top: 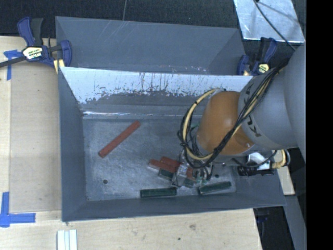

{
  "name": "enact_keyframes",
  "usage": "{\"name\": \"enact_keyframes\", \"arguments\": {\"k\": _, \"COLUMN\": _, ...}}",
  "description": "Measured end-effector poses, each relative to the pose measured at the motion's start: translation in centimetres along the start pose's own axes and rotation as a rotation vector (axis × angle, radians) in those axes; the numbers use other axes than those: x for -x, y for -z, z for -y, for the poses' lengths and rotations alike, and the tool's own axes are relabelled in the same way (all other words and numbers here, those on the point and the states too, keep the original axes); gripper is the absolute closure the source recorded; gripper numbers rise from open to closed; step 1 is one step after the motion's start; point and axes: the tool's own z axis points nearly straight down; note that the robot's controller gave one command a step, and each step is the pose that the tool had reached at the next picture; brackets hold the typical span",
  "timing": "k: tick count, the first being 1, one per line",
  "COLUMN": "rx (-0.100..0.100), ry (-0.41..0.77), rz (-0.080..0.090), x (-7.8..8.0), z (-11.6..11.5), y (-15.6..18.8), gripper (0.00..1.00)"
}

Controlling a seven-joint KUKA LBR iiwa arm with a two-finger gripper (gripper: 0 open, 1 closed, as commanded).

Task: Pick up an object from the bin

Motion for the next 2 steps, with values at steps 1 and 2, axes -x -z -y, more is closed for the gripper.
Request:
{"name": "enact_keyframes", "arguments": {"k": 1, "rx": 0.000, "ry": 0.000, "rz": 0.000, "x": 0.00, "z": 0.00, "y": 0.00, "gripper": 1.00}}
{"name": "enact_keyframes", "arguments": {"k": 2, "rx": 0.000, "ry": 0.000, "rz": 0.000, "x": -0.05, "z": 0.02, "y": 0.31, "gripper": 1.00}}
